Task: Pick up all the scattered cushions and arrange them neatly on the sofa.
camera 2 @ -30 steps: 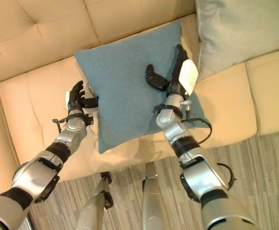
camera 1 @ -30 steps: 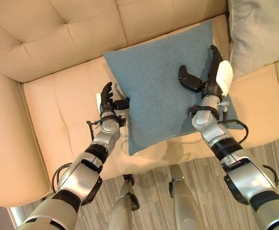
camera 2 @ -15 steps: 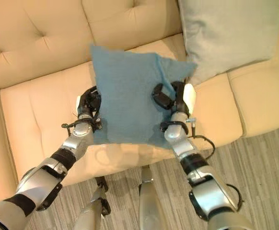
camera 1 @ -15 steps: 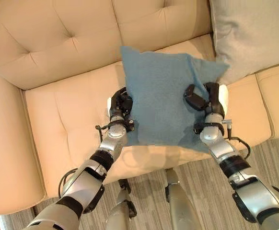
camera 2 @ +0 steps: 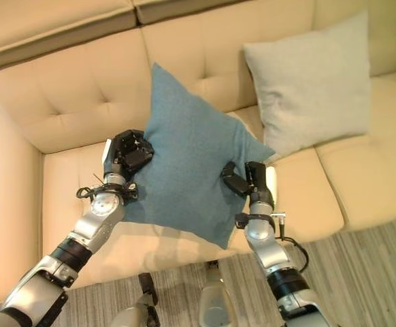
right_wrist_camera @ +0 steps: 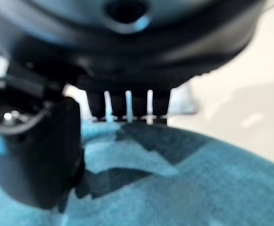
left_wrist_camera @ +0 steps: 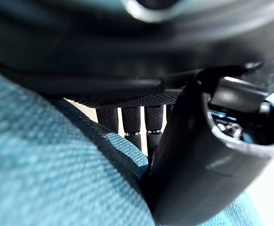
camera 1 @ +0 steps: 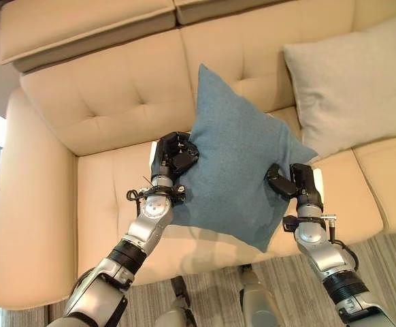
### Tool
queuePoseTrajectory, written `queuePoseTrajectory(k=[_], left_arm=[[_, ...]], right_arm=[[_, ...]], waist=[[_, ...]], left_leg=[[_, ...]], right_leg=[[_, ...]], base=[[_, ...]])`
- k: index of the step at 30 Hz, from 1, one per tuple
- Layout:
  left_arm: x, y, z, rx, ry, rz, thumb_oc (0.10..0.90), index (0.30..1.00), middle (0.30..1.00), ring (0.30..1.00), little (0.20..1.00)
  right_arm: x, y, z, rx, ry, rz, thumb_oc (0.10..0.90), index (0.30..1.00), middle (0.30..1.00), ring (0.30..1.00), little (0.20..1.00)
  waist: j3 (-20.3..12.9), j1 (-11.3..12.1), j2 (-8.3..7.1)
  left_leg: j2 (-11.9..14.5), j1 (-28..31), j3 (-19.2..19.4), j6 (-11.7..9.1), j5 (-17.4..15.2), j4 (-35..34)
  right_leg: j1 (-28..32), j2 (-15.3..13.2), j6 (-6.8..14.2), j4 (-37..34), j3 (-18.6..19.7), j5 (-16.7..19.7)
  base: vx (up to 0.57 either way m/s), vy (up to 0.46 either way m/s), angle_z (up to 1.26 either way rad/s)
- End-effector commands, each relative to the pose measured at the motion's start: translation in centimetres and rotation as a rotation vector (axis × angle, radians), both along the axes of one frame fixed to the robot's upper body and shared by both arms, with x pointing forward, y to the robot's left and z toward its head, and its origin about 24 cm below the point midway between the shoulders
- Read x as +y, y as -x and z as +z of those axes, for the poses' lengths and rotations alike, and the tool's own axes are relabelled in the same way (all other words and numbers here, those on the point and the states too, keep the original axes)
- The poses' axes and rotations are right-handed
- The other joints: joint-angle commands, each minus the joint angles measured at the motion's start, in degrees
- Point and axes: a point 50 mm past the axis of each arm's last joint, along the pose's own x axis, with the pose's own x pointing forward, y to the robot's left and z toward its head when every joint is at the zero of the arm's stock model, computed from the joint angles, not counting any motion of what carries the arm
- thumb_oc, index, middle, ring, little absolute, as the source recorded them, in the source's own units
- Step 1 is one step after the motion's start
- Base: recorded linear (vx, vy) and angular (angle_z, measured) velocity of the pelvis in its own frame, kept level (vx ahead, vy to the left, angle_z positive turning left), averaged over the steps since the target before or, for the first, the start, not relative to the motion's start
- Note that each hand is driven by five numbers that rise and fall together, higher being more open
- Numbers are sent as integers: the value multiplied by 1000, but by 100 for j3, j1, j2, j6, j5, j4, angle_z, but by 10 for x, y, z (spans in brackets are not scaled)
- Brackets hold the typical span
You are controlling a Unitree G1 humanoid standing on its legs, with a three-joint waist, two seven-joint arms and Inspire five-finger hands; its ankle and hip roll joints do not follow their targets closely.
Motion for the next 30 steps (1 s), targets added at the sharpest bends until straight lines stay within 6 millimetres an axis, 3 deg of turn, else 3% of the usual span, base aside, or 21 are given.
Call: queuePoseTrajectory(k=[1,5,8,14,18,21,25,28,29,30], left_arm=[[-15,6,15,-146,-46,-79,400,300,300,300,300],[3,13,-10,-55,-43,-18,400,300,300,300,300],[6,14,-14,-35,-22,-11,400,300,300,300,300],[11,9,10,-146,-215,-37,400,300,300,300,300],[0,-6,41,-253,-342,-45,400,300,300,300,300],[-1,-6,45,-274,-351,-46,400,300,300,300,300],[1,3,31,-253,-401,-70,400,300,300,300,300],[3,4,31,-257,-406,-78,400,300,300,300,300],[4,4,34,-267,-415,-75,400,300,300,300,300],[5,4,37,-284,-423,-63,400,300,300,300,300]], right_arm=[[31,-3,40,-257,-48,153,400,300,300,300,300],[30,1,33,-227,-45,141,400,300,300,300,300],[30,-1,34,-229,-4,123,400,300,300,300,300],[37,-11,53,-289,127,125,400,300,300,300,300],[51,-22,80,-378,163,153,400,300,300,300,300],[52,-23,84,-393,168,160,400,300,300,300,300],[43,-11,75,-374,171,163,400,300,300,300,300],[38,-10,83,-411,164,144,400,300,300,300,300],[36,-11,90,-441,154,134,400,300,300,300,300],[34,-12,98,-479,121,128,400,300,300,300,300]], waist=[[-1309,315,-38],[-1440,410,-145],[-1497,460,-195],[-1549,567,-340],[-1460,568,-429],[-1427,574,-426],[-1519,548,-442],[-1358,532,-509],[-1175,594,-570],[-1001,662,-618]], left_leg=[[139,369,-158,-132,-398,49],[116,674,-245,-137,-501,49],[104,761,-287,-134,-540,54],[48,890,-361,-54,-690,60],[31,719,-371,-21,-704,49],[-2,623,-376,9,-708,51],[-42,817,-311,48,-851,94],[-16,483,-394,18,-979,860],[-59,158,-557,-61,-921,1400],[-162,-356,-1025,-221,-936,2064]], right_leg=[[898,134,110,527,-35,-1679],[1325,98,97,601,-228,-1831],[1459,71,111,567,-313,-1853],[1581,10,168,636,-376,-1885],[1350,-10,226,612,-341,-1779],[1172,-25,244,638,-281,-1731],[1321,-45,221,733,-228,-1842],[1319,-71,147,813,-210,-1903],[1289,-90,105,863,-179,-1892],[1152,-98,78,985,-153,-1900]], base=[[62,12,23],[108,21,36],[63,23,28],[63,38,16],[-6,11,1],[-54,19,-6],[78,-7,-12],[-86,-42,-8],[-226,-20,1],[-223,-19,8]])
